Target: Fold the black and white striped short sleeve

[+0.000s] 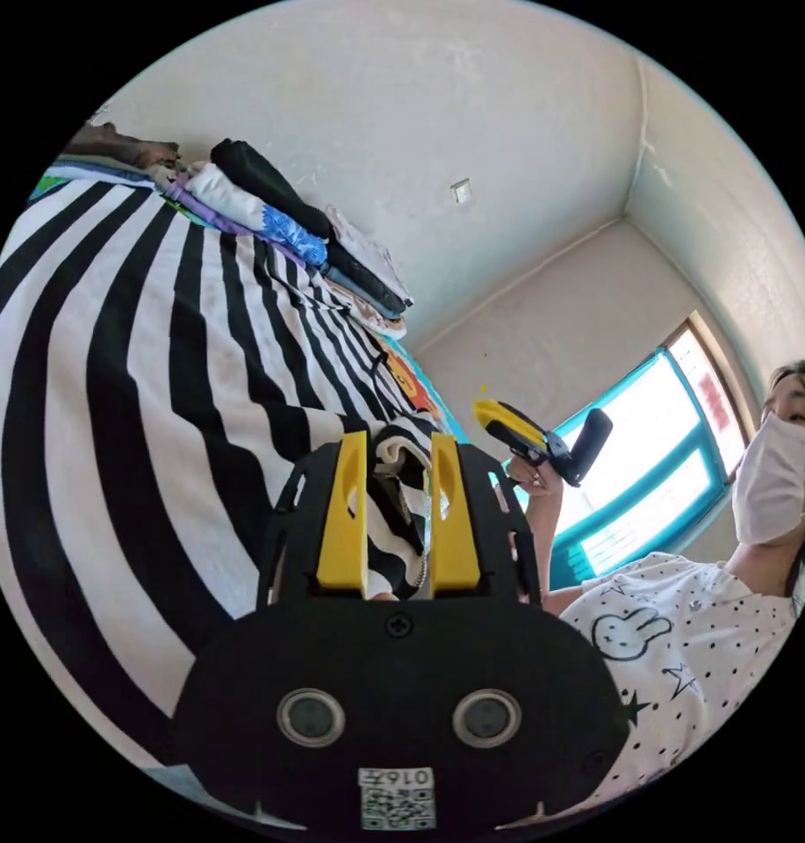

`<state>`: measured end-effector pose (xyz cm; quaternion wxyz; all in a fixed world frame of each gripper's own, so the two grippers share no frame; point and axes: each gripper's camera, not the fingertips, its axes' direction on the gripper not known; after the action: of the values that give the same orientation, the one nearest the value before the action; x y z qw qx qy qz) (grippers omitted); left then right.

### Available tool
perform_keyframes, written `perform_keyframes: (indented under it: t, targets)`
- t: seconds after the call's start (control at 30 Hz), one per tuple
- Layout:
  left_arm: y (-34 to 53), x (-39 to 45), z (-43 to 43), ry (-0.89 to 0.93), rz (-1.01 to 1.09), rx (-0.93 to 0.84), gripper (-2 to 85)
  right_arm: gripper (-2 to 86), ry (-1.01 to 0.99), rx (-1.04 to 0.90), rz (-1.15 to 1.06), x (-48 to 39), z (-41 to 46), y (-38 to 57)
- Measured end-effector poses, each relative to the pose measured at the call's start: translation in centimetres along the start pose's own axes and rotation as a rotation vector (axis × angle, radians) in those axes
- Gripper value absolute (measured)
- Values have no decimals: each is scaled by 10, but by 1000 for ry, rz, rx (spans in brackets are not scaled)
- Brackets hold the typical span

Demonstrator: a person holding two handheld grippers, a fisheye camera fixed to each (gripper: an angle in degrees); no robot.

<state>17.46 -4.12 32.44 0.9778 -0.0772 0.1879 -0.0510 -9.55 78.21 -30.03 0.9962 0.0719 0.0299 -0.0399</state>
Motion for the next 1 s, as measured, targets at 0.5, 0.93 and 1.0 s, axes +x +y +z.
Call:
perform_keyframes:
  t: [0.5, 0.93, 1.0]
  targets:
    - [-17, 29, 43, -93, 180, -129, 119, 38, -332, -128, -13, 13, 113, 9]
    - [-5, 23, 47, -164, 157, -228, 118, 58, -95, -88, 353, 109, 150, 7]
    - [-4, 23, 55, -124, 160, -268, 117, 74, -105, -184, 284, 110, 159, 19]
